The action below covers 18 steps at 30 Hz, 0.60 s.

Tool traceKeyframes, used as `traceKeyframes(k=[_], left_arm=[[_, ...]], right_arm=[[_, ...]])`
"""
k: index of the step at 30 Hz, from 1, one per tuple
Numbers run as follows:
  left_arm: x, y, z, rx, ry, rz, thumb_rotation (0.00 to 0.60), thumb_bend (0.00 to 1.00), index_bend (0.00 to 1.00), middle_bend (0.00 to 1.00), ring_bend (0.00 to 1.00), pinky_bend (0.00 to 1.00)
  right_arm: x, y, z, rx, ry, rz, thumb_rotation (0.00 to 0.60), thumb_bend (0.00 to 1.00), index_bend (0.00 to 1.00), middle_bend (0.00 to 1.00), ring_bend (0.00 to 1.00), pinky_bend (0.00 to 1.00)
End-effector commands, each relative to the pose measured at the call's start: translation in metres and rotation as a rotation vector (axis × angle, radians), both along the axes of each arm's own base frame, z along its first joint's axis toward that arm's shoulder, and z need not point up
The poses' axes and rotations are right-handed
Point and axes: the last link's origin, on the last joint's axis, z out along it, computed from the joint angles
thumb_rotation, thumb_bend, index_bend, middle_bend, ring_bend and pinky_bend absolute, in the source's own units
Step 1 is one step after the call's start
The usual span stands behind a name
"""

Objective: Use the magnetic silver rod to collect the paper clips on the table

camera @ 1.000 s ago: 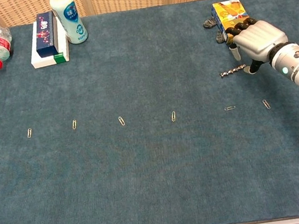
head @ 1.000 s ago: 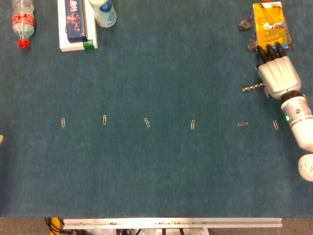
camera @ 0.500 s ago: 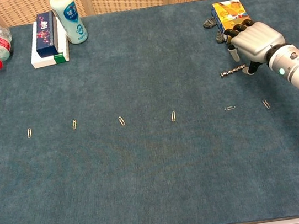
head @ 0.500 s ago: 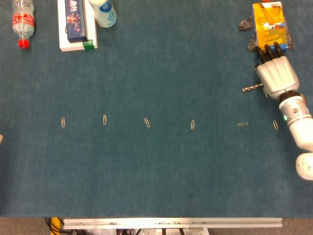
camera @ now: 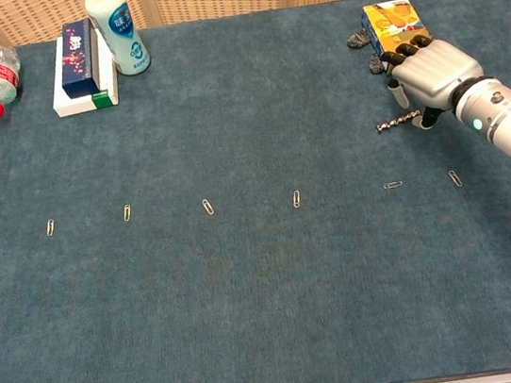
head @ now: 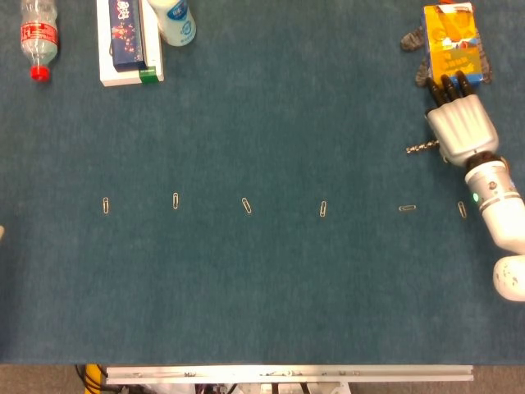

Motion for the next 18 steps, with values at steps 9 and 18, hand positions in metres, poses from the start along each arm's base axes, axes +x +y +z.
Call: traceKeyframes(k=[9,18], left_arm=[[-0.0005,0.0,0.0005,0.001,-0.001,0.002,0.6,0.17,0.56,0.49,0.39,0.41],[-0.0008,0.0004,0.0005,0.002,-0.001,0.004,0.6,0.17,0.56,0.49,0.39,0.41]], right_arm=[[-0.0007,-0.0014,-0.0031,0.006,0.007,-0.004,0.6,0.22,0.54,0.07,0.0,0.0],[-0.0014,-0.0024,-0.0054,0.012,0.018,-0.009,0.6,0.25,0.54,0.07,0.0,0.0]])
